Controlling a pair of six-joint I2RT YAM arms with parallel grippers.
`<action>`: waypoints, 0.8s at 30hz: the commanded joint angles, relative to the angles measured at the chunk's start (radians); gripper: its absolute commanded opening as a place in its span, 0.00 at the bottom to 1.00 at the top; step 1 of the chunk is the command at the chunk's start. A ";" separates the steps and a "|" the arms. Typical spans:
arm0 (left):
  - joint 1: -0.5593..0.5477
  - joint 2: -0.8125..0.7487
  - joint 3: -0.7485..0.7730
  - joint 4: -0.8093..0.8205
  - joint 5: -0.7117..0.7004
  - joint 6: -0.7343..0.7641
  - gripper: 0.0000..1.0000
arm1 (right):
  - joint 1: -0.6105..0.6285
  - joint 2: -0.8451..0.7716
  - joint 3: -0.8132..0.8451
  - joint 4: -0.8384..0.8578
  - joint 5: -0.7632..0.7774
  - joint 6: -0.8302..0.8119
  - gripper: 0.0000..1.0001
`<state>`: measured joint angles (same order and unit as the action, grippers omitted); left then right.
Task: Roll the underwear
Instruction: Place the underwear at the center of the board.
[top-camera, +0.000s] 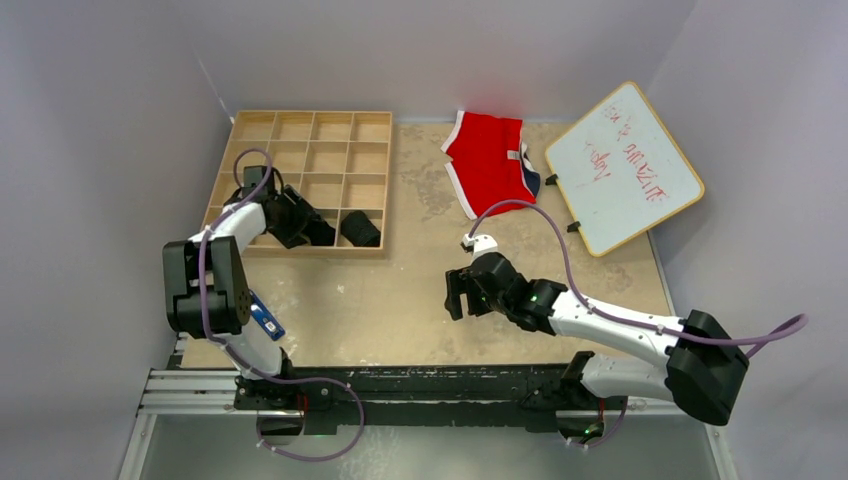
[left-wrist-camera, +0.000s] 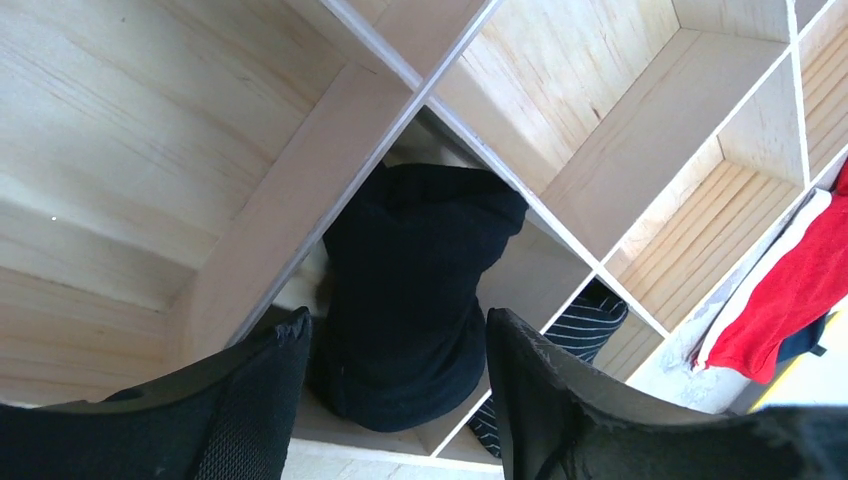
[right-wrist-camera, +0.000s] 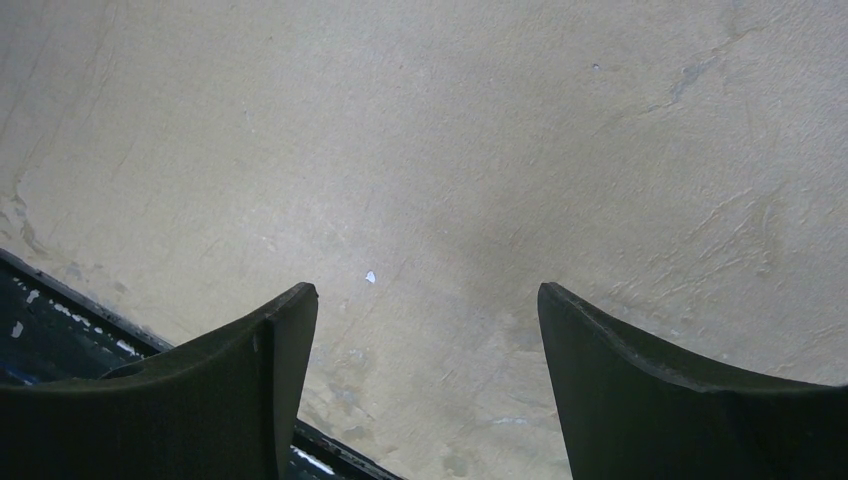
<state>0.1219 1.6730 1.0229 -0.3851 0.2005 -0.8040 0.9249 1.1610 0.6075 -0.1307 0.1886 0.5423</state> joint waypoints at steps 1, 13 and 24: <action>0.002 -0.069 0.032 -0.020 -0.009 -0.013 0.62 | 0.002 -0.024 0.011 -0.012 0.013 0.018 0.83; 0.002 -0.148 0.080 0.006 -0.021 0.041 0.63 | 0.003 0.012 0.021 0.000 0.003 0.021 0.82; 0.002 0.004 0.131 0.161 0.028 0.153 0.56 | 0.003 0.030 0.029 0.005 -0.012 0.014 0.82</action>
<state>0.1219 1.6291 1.1213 -0.3080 0.1993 -0.7055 0.9249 1.1820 0.6075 -0.1291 0.1871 0.5434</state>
